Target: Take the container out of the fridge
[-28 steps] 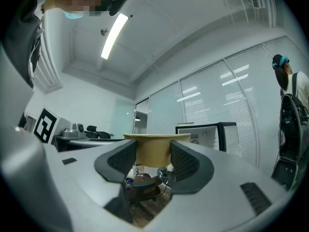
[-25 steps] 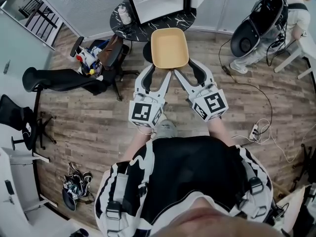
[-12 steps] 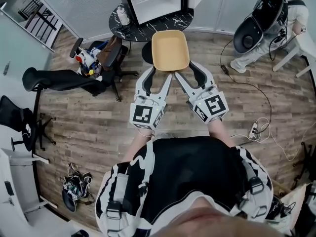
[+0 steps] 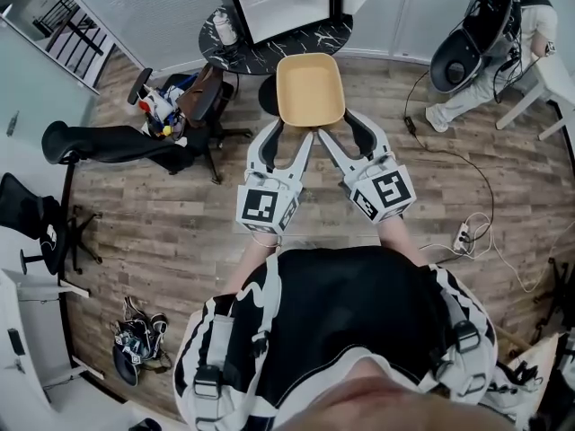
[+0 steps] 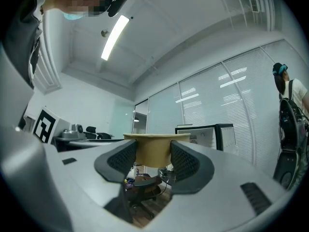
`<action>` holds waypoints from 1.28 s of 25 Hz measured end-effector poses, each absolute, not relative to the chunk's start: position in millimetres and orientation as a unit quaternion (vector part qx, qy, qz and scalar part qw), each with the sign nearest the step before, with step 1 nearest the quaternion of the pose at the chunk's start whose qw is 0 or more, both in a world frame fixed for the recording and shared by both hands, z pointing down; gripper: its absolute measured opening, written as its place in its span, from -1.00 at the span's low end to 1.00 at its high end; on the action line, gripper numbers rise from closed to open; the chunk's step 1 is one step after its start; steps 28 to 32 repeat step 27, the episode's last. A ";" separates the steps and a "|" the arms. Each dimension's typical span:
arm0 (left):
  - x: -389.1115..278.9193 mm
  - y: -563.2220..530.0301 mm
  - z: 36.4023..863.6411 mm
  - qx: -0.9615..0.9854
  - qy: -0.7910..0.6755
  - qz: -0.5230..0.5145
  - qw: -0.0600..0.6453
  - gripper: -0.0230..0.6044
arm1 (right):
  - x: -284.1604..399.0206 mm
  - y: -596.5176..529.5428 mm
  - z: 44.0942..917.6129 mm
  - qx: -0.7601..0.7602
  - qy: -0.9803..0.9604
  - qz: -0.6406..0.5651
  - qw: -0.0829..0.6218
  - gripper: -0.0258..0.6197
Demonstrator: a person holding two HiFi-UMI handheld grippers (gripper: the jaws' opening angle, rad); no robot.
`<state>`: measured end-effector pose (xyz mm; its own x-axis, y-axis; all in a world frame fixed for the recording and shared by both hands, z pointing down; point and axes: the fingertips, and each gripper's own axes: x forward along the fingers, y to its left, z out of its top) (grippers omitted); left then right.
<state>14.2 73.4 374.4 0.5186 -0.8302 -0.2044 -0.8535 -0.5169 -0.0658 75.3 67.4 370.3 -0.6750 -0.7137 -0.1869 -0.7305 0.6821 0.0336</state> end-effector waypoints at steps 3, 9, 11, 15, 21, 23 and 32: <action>11.1 74.9 373.5 -0.867 0.486 0.074 0.079 -0.23 | 72.3 68.7 370.0 -0.394 0.914 0.051 0.082 -0.21; 8.0 76.3 371.9 -0.866 0.489 0.074 0.081 -0.23 | 69.0 69.8 368.9 -0.392 0.915 0.050 0.084 -0.21; 8.2 76.2 371.7 -0.865 0.490 0.073 0.081 -0.23 | 69.1 69.6 368.4 -0.390 0.915 0.051 0.085 -0.21; 9.1 79.0 371.8 -0.865 0.490 0.074 0.082 -0.23 | 70.2 72.5 367.9 -0.391 0.915 0.052 0.085 -0.21; 9.3 80.6 370.7 -0.866 0.488 0.076 0.083 -0.23 | 70.5 74.2 367.1 -0.393 0.914 0.053 0.085 -0.21; 9.2 79.0 369.3 -0.866 0.487 0.077 0.083 -0.23 | 70.5 72.8 365.7 -0.394 0.914 0.054 0.085 -0.21; 9.2 76.4 367.0 -0.866 0.487 0.076 0.084 -0.23 | 70.2 69.9 364.8 -0.393 0.914 0.053 0.086 -0.21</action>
